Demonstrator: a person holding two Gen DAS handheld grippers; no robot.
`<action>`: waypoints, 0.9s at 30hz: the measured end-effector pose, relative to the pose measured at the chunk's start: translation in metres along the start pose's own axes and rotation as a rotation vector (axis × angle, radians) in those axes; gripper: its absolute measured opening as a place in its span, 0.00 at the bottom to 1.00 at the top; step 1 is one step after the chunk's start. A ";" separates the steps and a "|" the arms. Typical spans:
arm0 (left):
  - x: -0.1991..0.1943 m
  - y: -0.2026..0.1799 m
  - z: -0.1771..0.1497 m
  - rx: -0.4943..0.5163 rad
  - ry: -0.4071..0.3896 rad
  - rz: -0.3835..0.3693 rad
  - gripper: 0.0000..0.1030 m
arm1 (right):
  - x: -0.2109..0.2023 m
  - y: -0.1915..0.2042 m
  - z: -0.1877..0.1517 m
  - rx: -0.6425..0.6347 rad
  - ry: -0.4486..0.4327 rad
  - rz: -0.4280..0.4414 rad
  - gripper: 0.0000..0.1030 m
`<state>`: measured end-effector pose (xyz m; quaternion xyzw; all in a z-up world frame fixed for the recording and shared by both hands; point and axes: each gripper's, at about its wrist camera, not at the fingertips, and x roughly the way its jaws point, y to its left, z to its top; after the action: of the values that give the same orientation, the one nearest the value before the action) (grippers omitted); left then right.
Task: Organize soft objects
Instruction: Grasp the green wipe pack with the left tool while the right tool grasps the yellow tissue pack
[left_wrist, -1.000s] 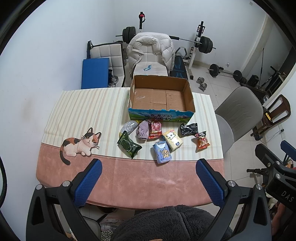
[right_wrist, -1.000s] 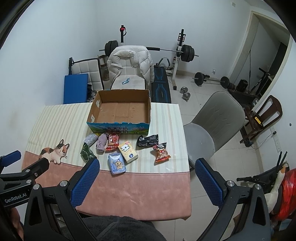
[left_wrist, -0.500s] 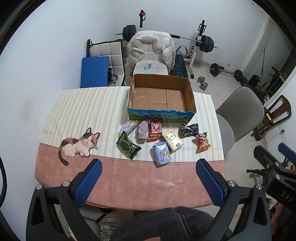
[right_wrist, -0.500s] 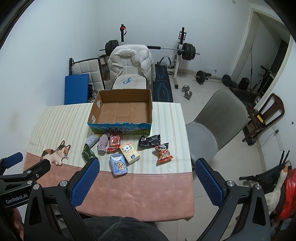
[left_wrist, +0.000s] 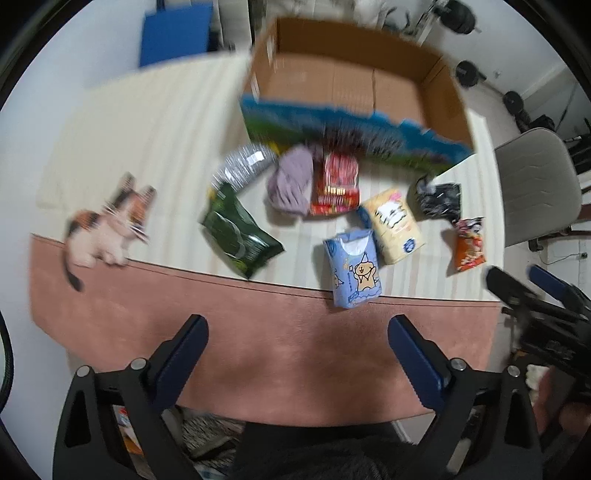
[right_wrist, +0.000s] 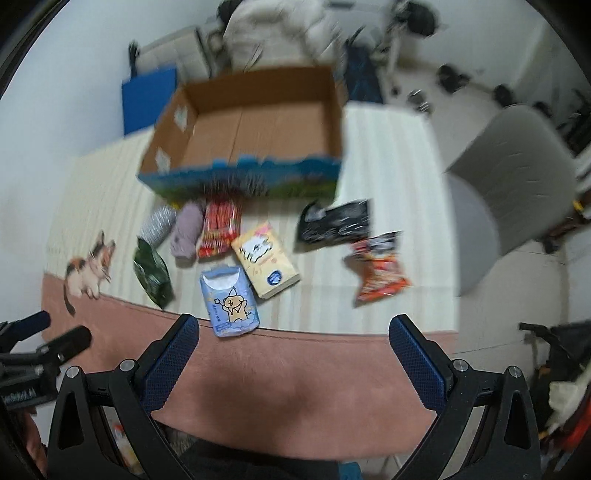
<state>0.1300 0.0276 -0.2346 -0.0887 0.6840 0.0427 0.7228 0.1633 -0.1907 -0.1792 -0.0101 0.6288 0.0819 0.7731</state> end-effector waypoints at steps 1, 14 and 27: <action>0.019 0.000 0.006 -0.018 0.025 -0.005 0.96 | 0.022 0.002 0.007 -0.021 0.030 0.003 1.00; 0.092 0.056 0.025 -0.229 0.127 -0.008 0.96 | 0.220 0.038 0.055 -0.150 0.280 0.013 0.72; 0.148 0.128 0.047 -0.578 0.205 -0.266 0.96 | 0.240 -0.010 0.014 0.043 0.329 0.045 0.71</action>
<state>0.1613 0.1531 -0.3886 -0.3825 0.6952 0.1311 0.5943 0.2252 -0.1714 -0.4113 0.0072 0.7486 0.0829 0.6578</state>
